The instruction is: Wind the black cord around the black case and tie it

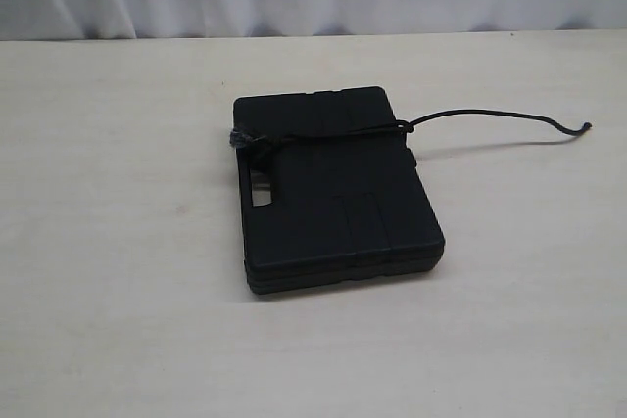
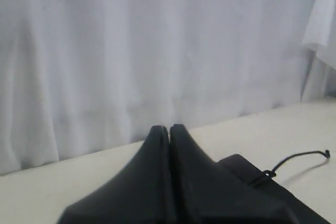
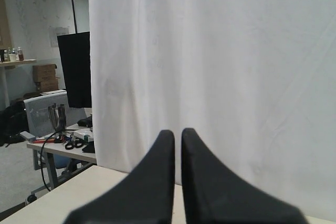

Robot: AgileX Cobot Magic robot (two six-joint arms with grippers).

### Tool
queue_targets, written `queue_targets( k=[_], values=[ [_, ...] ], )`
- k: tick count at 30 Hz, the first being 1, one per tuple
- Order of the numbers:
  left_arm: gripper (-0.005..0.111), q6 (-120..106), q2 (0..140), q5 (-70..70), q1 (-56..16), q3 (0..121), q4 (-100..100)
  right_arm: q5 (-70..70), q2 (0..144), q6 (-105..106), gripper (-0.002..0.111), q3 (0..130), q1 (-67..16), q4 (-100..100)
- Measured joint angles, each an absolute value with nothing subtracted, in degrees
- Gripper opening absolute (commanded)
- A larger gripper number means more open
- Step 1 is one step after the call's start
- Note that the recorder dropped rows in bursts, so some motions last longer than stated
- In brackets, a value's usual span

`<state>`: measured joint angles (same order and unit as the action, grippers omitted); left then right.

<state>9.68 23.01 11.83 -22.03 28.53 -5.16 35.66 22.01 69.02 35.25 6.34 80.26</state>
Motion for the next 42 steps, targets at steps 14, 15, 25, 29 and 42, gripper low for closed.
queue_targets(
  k=[14,15,25,29,42],
  values=[
    [0.0,14.71,9.48,8.05,-7.66,20.35,-6.81,35.66,22.01,69.02,0.004,35.25,6.34,80.26],
    [0.0,14.71,8.63,8.05,-6.87,19.84,-6.81,35.66,22.01,69.02,0.004,35.25,6.34,80.26],
    [0.0,11.63,0.59,7.48,-1.25,13.97,-3.25,35.66,22.01,69.02,0.004,35.25,6.34,80.26],
    [0.0,7.78,0.36,7.35,-0.81,12.03,-2.71,35.66,22.01,69.02,0.004,35.25,6.34,80.26],
    [0.0,5.97,0.12,6.02,-1.96,3.37,-4.52,35.66,22.01,69.02,0.004,35.25,6.34,80.15]
  ],
)
